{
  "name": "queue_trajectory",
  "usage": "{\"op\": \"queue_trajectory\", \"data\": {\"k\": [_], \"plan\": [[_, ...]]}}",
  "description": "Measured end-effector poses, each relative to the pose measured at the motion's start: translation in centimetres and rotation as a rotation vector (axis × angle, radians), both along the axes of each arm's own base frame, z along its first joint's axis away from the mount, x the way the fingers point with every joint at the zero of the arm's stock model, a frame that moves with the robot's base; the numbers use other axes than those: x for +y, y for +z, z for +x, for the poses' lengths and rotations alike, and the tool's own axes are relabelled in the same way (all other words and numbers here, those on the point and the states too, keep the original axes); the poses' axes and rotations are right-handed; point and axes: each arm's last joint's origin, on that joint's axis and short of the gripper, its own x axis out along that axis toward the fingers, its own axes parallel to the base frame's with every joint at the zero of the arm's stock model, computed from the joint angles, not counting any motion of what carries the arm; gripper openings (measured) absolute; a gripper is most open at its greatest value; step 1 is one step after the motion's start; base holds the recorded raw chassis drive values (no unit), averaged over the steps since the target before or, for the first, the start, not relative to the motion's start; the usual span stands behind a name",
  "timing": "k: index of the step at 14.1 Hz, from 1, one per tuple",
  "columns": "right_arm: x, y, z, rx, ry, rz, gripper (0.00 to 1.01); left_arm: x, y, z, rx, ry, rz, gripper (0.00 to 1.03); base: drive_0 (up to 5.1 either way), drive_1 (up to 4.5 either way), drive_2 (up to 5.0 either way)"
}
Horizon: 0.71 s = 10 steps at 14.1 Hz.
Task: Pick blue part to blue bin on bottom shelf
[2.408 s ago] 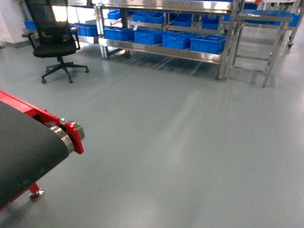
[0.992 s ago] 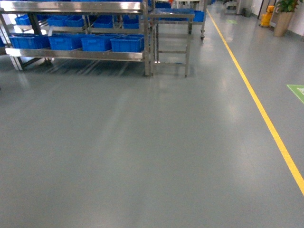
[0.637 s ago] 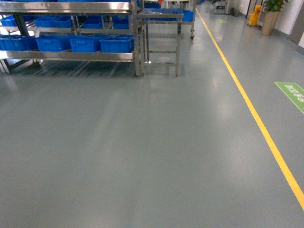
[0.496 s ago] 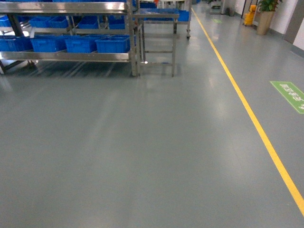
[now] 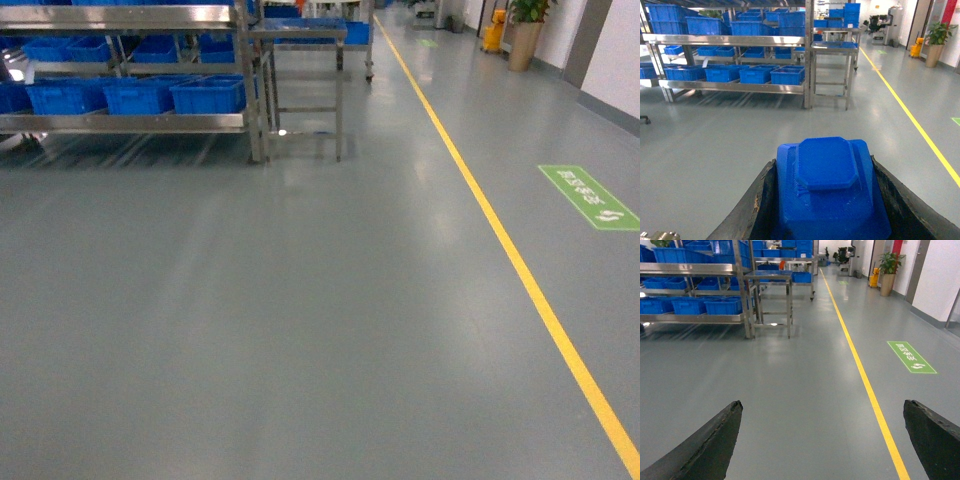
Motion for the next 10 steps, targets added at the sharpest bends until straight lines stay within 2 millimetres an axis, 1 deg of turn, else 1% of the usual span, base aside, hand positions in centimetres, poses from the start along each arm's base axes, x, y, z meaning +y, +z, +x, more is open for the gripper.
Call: {"op": "queue_trajectory", "data": {"k": [1,2,10], "plan": [[0.0,0.0,0.0,0.0,0.0,0.0,0.98,0.0,0.0,0.0,0.0,0.0,0.0,0.45,0.0,0.0,0.0],[0.0,0.0,0.0,0.0,0.0,0.0,0.98,0.0,0.01,-0.01,-0.001,0.0,0.0,0.45,0.0,2.31,-2.4],[0.0,0.01,0.0,-0.002,0.0,0.0,0.98,0.0,0.0,-0.01,0.0,0.0,0.0,0.45,0.0,4.14,-4.2]]}}
